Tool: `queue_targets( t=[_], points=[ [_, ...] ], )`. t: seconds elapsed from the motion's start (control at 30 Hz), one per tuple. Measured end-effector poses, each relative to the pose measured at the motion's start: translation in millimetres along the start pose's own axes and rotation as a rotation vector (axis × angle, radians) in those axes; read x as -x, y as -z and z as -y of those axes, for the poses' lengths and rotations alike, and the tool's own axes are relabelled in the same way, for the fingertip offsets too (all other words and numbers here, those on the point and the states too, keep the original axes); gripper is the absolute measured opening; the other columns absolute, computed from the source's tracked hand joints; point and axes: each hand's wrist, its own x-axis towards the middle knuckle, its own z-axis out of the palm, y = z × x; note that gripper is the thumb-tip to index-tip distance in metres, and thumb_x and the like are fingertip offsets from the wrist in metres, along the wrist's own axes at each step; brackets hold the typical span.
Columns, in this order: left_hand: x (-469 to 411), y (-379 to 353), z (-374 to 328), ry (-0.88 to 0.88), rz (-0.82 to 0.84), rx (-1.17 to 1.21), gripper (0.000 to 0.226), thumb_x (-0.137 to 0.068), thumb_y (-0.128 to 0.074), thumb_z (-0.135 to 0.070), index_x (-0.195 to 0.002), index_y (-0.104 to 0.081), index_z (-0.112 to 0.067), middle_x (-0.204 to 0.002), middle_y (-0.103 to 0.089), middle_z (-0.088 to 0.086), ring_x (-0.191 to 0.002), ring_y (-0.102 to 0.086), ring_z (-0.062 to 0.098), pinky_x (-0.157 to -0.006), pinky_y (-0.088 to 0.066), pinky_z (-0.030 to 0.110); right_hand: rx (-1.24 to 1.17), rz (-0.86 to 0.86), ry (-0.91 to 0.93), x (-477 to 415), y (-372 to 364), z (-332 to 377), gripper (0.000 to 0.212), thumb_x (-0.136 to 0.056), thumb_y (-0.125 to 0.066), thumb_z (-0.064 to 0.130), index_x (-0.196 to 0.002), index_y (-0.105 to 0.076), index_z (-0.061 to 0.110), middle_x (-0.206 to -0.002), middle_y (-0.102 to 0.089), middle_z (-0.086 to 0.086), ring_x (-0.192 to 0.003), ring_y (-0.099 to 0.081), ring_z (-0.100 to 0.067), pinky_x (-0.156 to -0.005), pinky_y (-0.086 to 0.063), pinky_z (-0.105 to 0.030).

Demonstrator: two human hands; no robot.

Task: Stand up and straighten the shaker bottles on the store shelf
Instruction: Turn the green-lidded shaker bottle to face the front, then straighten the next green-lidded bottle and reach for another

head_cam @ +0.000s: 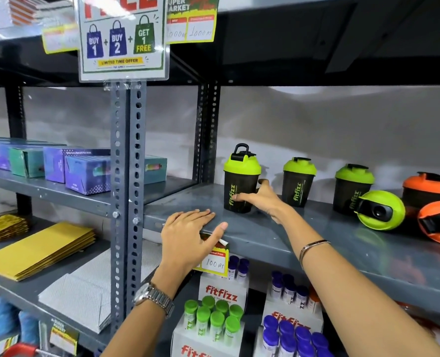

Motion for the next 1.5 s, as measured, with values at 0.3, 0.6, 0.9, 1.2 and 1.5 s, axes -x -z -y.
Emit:
queue_targets(
  t=[0.3,0.6,0.9,1.2,1.5],
  points=[
    [5,9,-38,-0.124,-0.113,0.148,0.049,-0.086,-0.043,-0.049,-0.118,-0.065,-0.018,-0.119,-0.065,0.000,-0.119,-0.054,0.017,-0.103,-0.032,0.036,0.568,-0.309,0.299,41,115,-26,0.091,-0.066,-0.079,0.040,-0.141,-0.034,0.014,-0.144,-0.043,-0.015,-0.134,-0.035,-0.033,-0.108,-0.031,-0.039],
    [18,-17,-133,-0.361,-0.037,0.201,0.061,-0.092,-0.029,-0.062,-0.095,-0.075,-0.023,-0.098,-0.073,-0.006,-0.094,-0.067,0.009,-0.085,-0.038,0.025,0.941,-0.229,0.020,65,224,-83,0.105,-0.061,-0.081,0.043,-0.146,-0.025,0.016,-0.151,-0.031,-0.015,-0.138,-0.029,-0.034,-0.109,-0.029,-0.043],
    [18,-20,-134,-0.352,-0.081,0.154,0.061,-0.091,-0.030,-0.064,-0.094,-0.076,-0.024,-0.093,-0.073,-0.008,-0.090,-0.068,0.007,-0.080,-0.037,0.018,1.070,-0.176,0.071,63,239,-92,0.098,-0.065,-0.076,0.020,-0.147,-0.022,0.021,-0.150,-0.031,-0.011,-0.136,-0.031,-0.033,-0.106,-0.033,-0.043],
    [19,-17,-135,-0.342,-0.104,0.193,0.059,-0.091,-0.031,-0.063,-0.094,-0.075,-0.024,-0.094,-0.073,-0.010,-0.092,-0.067,0.005,-0.079,-0.043,0.022,0.996,-0.282,0.173,76,228,-79,0.095,-0.061,-0.079,0.033,-0.142,-0.032,0.019,-0.141,-0.040,-0.010,-0.126,-0.039,-0.035,-0.099,-0.041,-0.042],
    [17,-13,-96,-0.352,-0.080,0.122,0.060,-0.090,-0.033,-0.062,-0.104,-0.072,-0.018,-0.106,-0.071,-0.003,-0.101,-0.065,0.013,-0.086,-0.045,0.029,0.424,-0.334,0.263,58,152,-12,0.084,-0.058,-0.083,0.040,-0.128,-0.045,0.015,-0.130,-0.053,-0.007,-0.120,-0.050,-0.025,-0.093,-0.039,-0.031]
  ],
)
